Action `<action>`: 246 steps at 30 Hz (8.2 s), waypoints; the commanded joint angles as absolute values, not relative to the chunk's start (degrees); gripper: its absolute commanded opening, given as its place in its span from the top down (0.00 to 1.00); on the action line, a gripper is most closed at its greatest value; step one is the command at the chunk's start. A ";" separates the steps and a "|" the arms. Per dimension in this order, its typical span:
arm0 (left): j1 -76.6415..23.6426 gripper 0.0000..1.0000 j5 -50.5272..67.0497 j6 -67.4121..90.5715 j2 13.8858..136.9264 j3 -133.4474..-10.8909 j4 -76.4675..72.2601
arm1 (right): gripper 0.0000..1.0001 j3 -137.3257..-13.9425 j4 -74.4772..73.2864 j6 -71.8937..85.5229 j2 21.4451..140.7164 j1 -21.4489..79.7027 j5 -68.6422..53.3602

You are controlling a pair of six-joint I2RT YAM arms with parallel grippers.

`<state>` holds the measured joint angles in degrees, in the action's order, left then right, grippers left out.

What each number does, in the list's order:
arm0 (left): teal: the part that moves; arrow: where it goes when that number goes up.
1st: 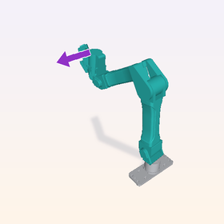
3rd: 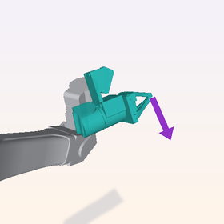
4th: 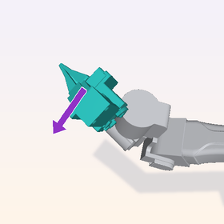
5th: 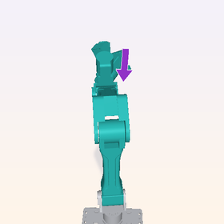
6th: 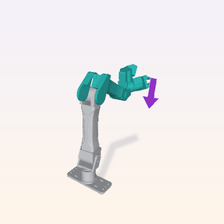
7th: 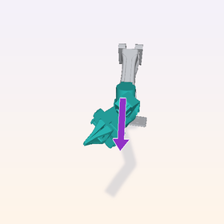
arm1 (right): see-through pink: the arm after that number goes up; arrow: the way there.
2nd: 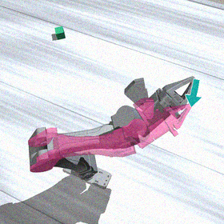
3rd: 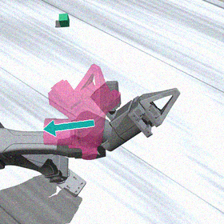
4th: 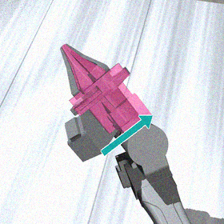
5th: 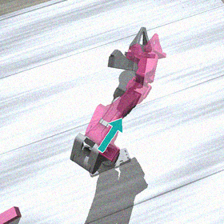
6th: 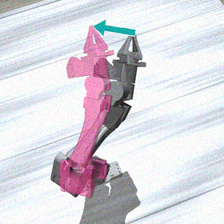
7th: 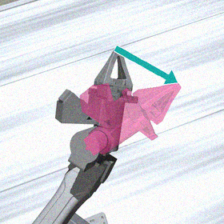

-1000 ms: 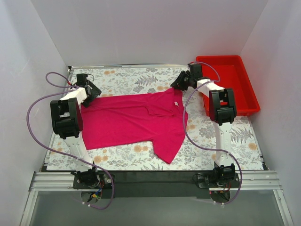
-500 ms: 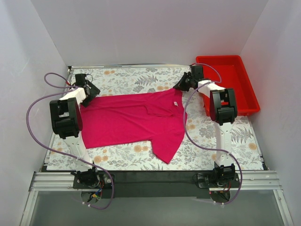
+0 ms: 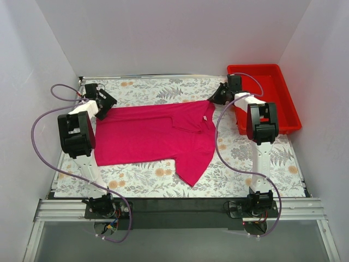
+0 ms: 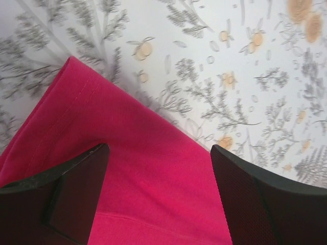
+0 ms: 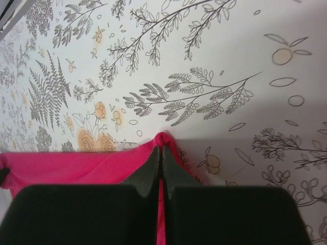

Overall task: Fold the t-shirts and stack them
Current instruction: Fold the tshirt

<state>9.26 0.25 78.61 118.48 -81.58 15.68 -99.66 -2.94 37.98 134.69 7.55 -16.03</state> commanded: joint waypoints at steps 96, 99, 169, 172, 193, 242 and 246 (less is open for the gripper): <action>13.01 1.00 -12.48 83.32 78.93 -41.66 34.63 | 0.79 -47.64 -17.23 25.40 91.32 19.69 -7.91; 13.09 1.00 -14.14 84.20 77.96 -41.92 36.29 | 0.99 -46.59 -17.75 25.05 90.27 19.42 -8.26; 9.68 0.30 -7.38 76.82 94.42 -70.32 30.23 | 0.55 -88.86 -38.94 10.56 106.53 13.62 -8.27; 6.51 0.28 -7.73 76.64 90.89 -67.59 31.72 | 0.51 -86.58 -38.76 7.57 103.28 17.92 -6.95; -11.69 0.29 -4.40 77.43 70.49 -48.61 34.10 | 0.54 -68.29 -33.31 -7.38 103.35 43.24 -0.27; -13.36 0.29 -1.76 73.39 77.61 -51.24 36.21 | 0.98 -108.90 -18.55 -19.60 128.23 33.93 28.21; -13.36 0.29 -1.58 73.39 77.78 -50.80 35.95 | 0.97 -109.77 -17.23 -19.60 129.11 33.93 28.56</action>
